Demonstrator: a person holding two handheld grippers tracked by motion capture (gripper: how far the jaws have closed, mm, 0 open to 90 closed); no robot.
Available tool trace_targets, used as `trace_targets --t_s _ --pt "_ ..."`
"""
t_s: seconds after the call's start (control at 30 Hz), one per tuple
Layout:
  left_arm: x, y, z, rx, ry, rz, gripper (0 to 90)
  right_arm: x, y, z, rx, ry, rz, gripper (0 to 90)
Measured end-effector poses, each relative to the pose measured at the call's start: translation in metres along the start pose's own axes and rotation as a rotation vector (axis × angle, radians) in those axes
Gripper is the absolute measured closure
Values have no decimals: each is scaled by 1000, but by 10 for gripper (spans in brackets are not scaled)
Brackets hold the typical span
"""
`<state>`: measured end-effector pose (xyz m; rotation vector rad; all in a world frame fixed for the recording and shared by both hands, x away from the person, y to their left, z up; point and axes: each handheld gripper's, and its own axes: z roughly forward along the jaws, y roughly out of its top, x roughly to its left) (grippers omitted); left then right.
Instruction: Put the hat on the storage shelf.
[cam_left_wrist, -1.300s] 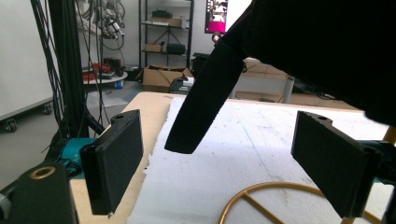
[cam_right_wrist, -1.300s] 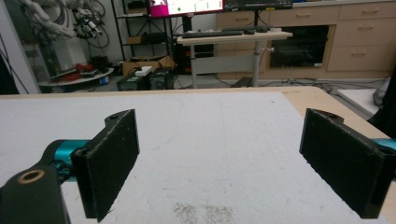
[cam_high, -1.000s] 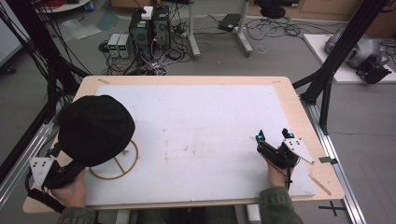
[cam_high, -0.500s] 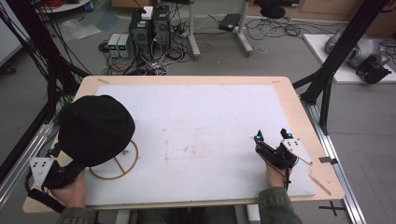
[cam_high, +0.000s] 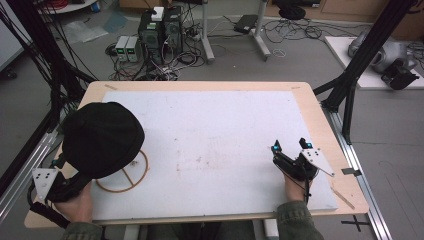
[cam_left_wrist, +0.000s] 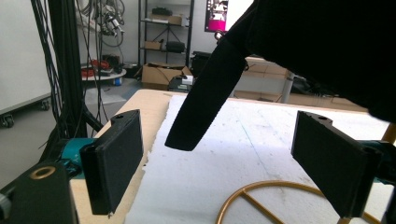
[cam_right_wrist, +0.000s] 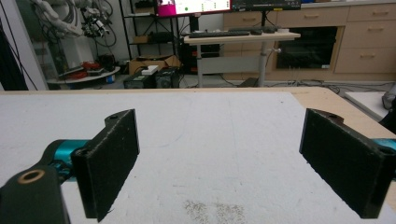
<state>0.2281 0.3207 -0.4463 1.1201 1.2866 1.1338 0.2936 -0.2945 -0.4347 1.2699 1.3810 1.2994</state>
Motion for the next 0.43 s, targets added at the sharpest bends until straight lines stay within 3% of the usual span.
trace_targets --t_s 0.43 --pt "1 -1 0 3 2 -3 171 -1 -1 2 17 5 1 111"
